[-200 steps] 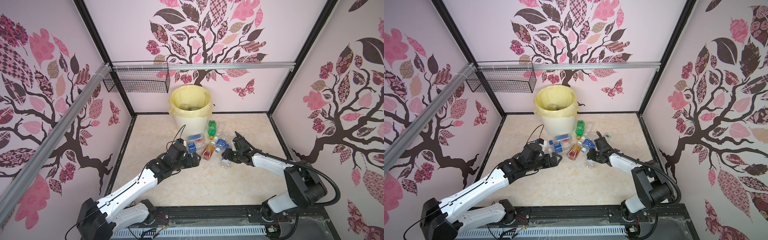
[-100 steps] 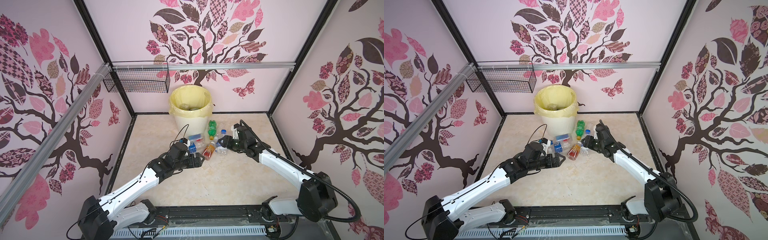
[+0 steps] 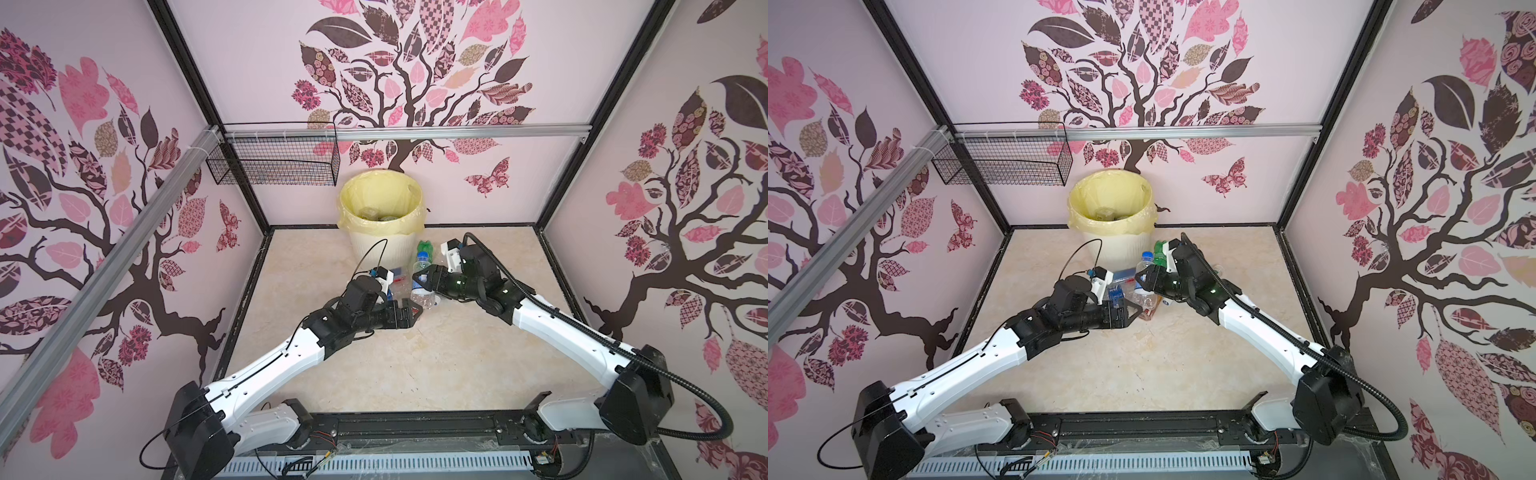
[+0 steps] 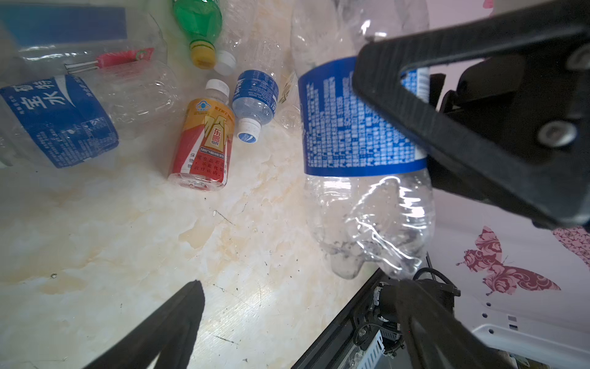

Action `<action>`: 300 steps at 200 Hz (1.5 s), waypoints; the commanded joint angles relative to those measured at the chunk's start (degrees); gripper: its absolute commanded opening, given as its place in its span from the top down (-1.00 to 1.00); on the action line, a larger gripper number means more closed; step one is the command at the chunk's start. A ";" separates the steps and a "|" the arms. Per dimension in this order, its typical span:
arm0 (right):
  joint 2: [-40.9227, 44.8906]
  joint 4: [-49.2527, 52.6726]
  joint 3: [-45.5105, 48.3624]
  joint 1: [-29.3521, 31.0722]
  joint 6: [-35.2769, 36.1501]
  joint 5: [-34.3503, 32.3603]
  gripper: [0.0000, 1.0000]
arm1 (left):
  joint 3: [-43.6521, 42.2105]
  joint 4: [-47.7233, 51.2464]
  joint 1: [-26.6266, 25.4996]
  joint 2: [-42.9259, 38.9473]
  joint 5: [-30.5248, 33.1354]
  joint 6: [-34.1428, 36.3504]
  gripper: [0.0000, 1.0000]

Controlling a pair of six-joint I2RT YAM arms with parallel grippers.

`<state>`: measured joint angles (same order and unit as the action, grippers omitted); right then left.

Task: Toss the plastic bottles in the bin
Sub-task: 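Close the right gripper on the blue-capped bottle and lift it toward the left gripper, then grasp the blue-capped bottle's body with the left gripper while the right holds it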

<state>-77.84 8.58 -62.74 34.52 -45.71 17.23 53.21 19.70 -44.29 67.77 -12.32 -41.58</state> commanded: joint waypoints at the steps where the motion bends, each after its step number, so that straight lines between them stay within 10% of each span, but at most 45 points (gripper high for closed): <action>1: 0.27 -1.00 -2.30 0.69 -1.72 1.22 -0.19 | 2.94 -1.81 -0.62 0.97 -1.13 1.24 -0.94; 300: 0.48 -3.85 -0.76 3.09 -5.52 1.08 -0.15 | 2.83 -8.96 -2.28 0.35 5.93 0.71 -0.72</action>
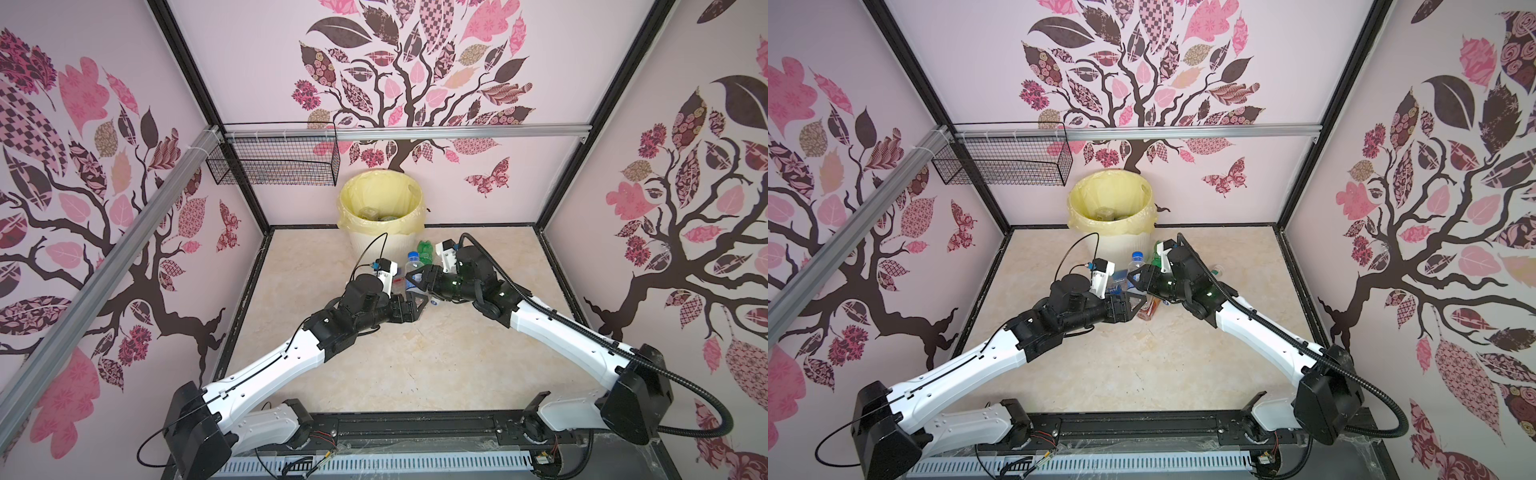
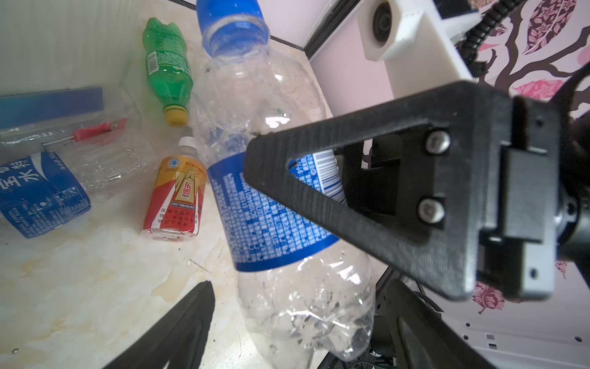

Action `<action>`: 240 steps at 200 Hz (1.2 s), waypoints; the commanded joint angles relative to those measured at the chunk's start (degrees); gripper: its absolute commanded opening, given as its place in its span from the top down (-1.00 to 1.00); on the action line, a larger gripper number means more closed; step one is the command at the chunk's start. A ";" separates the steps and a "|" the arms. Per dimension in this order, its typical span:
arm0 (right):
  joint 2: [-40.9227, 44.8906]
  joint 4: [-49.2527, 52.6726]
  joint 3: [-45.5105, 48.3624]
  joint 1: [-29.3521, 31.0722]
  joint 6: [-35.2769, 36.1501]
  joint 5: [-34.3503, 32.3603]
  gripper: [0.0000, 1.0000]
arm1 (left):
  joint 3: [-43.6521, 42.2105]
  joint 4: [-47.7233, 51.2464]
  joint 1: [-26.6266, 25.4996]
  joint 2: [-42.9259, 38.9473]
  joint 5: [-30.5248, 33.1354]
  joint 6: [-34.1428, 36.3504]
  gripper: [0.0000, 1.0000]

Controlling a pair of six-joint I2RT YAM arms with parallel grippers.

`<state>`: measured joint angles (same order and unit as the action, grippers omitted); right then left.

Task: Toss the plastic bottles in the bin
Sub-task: 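Grasp the blue-capped bottle's body with the left gripper while the right holds it, then carry the blue-capped bottle over the bin with the left gripper while the right releases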

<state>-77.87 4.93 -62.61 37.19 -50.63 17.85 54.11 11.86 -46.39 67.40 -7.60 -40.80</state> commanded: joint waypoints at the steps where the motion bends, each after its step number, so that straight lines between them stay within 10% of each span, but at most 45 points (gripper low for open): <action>1: 0.51 -0.24 -0.91 0.47 -0.61 0.49 -0.14 | 1.91 -1.12 -0.18 0.72 1.28 -0.07 -0.72; 61: -0.20 -1.06 -0.94 1.55 -1.39 0.61 -0.16 | 2.84 -1.94 -0.39 2.11 1.73 -0.08 -0.70; 135: -0.29 -0.47 -1.28 1.75 -0.53 0.04 -0.21 | 1.92 -1.10 -0.37 1.23 2.59 0.30 -0.17; 240: 2.19 2.43 -3.16 1.81 3.40 -5.55 -0.79 | -1.05 2.51 -0.37 -2.93 3.99 1.26 -0.01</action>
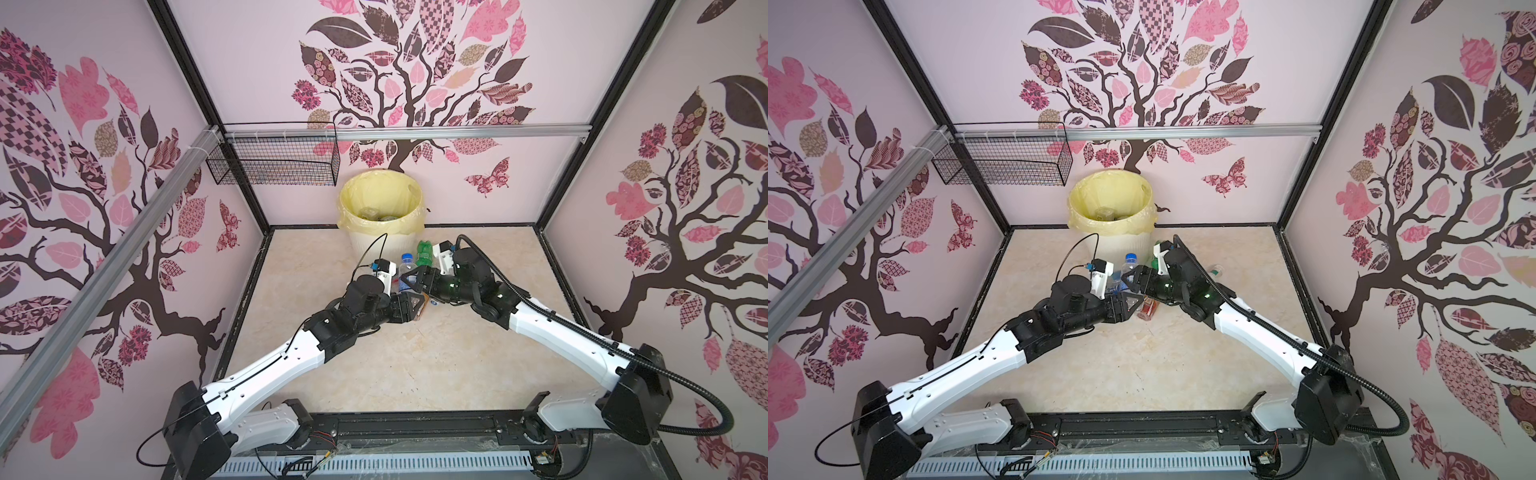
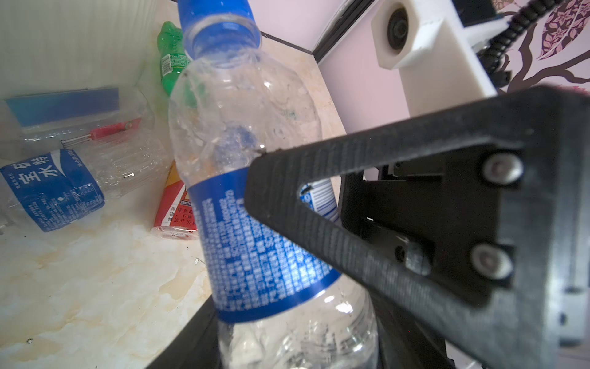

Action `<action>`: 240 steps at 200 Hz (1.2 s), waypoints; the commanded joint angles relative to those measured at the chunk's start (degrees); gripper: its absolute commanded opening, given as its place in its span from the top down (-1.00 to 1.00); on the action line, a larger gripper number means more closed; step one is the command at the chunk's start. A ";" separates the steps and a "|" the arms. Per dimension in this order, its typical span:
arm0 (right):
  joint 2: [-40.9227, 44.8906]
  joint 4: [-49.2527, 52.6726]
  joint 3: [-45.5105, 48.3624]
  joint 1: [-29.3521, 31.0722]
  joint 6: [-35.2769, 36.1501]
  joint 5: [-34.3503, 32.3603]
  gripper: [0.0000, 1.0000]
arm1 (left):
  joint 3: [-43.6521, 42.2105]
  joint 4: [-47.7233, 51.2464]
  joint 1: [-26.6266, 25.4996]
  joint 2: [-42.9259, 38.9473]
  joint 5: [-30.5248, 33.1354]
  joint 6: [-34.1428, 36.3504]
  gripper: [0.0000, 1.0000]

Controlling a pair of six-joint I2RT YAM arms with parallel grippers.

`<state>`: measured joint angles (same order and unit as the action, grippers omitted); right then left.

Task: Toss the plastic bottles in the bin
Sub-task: 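Carry the blue-capped bottle over the bin with the left gripper while the right releases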

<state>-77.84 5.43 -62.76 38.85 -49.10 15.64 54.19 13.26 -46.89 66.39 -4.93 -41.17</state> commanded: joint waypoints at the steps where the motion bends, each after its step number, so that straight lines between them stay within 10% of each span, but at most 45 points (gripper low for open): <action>1: 2.17 2.03 -3.04 0.16 1.93 -3.47 -0.80 | -1.08 1.18 0.14 -1.99 1.37 1.71 -0.01; 144: 6.22 14.41 -18.35 -2.99 16.78 -11.82 -0.99 | 23.48 21.49 0.82 -0.59 22.10 22.59 0.02; 240: 7.67 18.25 -24.03 -3.17 21.64 -15.20 -1.00 | 49.58 10.69 2.68 12.89 30.55 40.05 0.01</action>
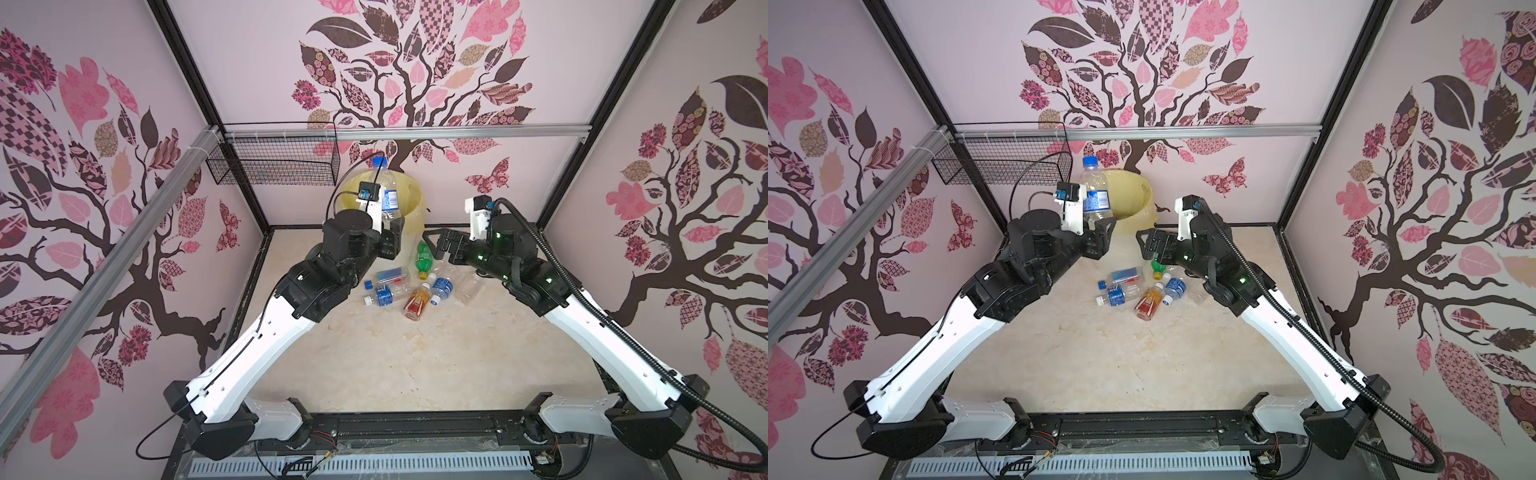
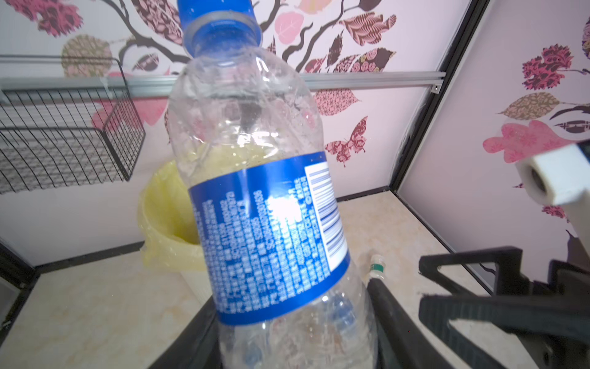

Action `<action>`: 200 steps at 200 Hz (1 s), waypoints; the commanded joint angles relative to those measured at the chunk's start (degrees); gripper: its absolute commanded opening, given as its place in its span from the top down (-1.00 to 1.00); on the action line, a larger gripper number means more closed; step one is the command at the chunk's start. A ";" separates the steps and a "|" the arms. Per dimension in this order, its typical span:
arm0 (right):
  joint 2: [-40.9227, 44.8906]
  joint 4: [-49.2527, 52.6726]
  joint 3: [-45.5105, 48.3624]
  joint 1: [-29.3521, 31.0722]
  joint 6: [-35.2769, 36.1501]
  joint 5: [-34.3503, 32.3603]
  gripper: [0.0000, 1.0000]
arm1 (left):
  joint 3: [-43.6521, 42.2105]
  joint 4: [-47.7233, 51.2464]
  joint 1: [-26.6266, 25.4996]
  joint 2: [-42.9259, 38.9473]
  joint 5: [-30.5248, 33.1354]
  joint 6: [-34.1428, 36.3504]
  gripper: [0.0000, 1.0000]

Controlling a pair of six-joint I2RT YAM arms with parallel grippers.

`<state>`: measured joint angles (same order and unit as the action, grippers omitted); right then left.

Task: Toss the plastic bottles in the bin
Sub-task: 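Carry the blue-capped bottle over the bin with the left gripper while the right releases, then open the left gripper to drop the bottle into the bin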

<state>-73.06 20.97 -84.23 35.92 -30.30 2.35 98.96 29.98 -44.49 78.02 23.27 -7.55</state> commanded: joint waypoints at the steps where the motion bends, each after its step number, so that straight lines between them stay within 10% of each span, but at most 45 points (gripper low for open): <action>1: 2.95 2.73 -2.59 -0.28 3.00 -2.00 -1.00 | 4.87 -6.22 0.23 1.31 2.38 6.59 0.01; 76: 3.89 3.37 -1.05 -4.70 3.77 0.37 -0.99 | 20.92 -0.94 10.36 18.71 -4.24 -0.90 0.00; 115: 4.33 2.81 0.75 -4.72 3.19 1.10 -1.00 | 40.49 17.15 13.69 34.74 -8.14 -7.09 -0.49; 151: 4.77 2.08 2.79 -4.67 2.11 2.21 -0.99 | 32.37 13.26 13.66 30.52 -9.83 -8.87 -0.94; 200: 5.68 1.55 4.74 -4.71 0.57 2.77 -1.00 | 27.89 13.20 13.58 26.41 -10.87 -8.95 -0.94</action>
<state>-70.00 23.20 -79.40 31.20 -28.51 4.56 127.79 43.42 -30.74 108.25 13.34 -15.62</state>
